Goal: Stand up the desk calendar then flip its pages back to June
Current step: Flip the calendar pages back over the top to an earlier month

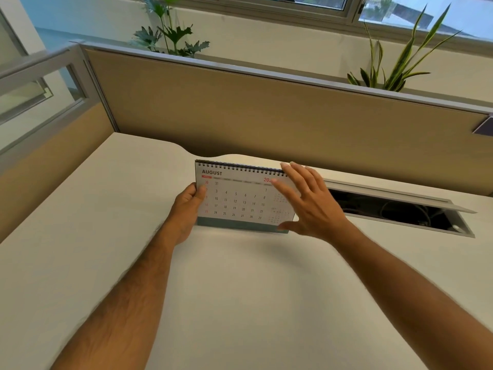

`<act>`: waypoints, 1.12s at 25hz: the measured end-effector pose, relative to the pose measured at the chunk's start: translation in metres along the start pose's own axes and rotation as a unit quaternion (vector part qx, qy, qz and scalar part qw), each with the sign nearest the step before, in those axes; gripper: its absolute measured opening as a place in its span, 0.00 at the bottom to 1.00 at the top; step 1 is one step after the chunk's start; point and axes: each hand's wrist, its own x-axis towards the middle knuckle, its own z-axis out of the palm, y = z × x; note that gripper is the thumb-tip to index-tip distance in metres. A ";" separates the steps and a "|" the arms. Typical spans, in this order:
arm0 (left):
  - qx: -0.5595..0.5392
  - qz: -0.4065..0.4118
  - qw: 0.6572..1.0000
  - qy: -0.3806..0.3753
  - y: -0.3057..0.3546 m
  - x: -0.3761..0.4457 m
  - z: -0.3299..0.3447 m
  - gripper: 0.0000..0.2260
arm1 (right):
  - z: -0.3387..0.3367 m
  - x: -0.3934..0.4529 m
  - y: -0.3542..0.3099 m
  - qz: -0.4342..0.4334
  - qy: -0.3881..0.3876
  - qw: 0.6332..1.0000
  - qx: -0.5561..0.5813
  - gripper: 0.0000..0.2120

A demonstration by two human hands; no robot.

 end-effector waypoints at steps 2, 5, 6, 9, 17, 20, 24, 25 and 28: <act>0.000 -0.001 1.000 0.002 0.001 0.000 0.000 0.10 | 0.007 -0.001 -0.005 0.013 -0.015 1.000 -0.022 0.53; -0.014 -0.005 1.000 -0.004 0.003 -0.004 -0.001 0.14 | 0.011 0.004 -0.008 0.024 0.017 0.999 -0.033 0.52; -0.023 -0.007 1.000 -0.010 0.005 -0.006 -0.001 0.16 | 0.012 0.005 -0.007 0.022 0.024 0.999 -0.033 0.51; -0.040 -0.030 0.999 -0.014 0.007 -0.009 -0.002 0.21 | 0.010 0.007 -0.006 0.010 0.045 0.998 -0.049 0.46; -0.086 -0.062 0.994 0.019 0.000 0.000 -0.009 0.16 | -0.019 0.024 0.002 0.016 0.062 0.997 0.047 0.28; -0.036 -0.004 0.999 0.010 0.000 0.001 -0.006 0.12 | -0.034 0.037 0.003 0.082 0.097 0.978 0.165 0.29; -0.027 -0.008 1.000 0.002 -0.001 0.002 -0.002 0.12 | -0.043 0.053 0.000 0.225 0.123 0.914 0.315 0.31; -0.026 -0.008 1.000 0.000 -0.002 0.002 -0.003 0.12 | -0.042 0.056 0.001 0.267 0.134 0.890 0.346 0.28; -0.027 -0.010 1.000 0.003 -0.003 0.004 -0.003 0.13 | -0.037 0.062 0.005 0.364 0.195 0.824 0.388 0.22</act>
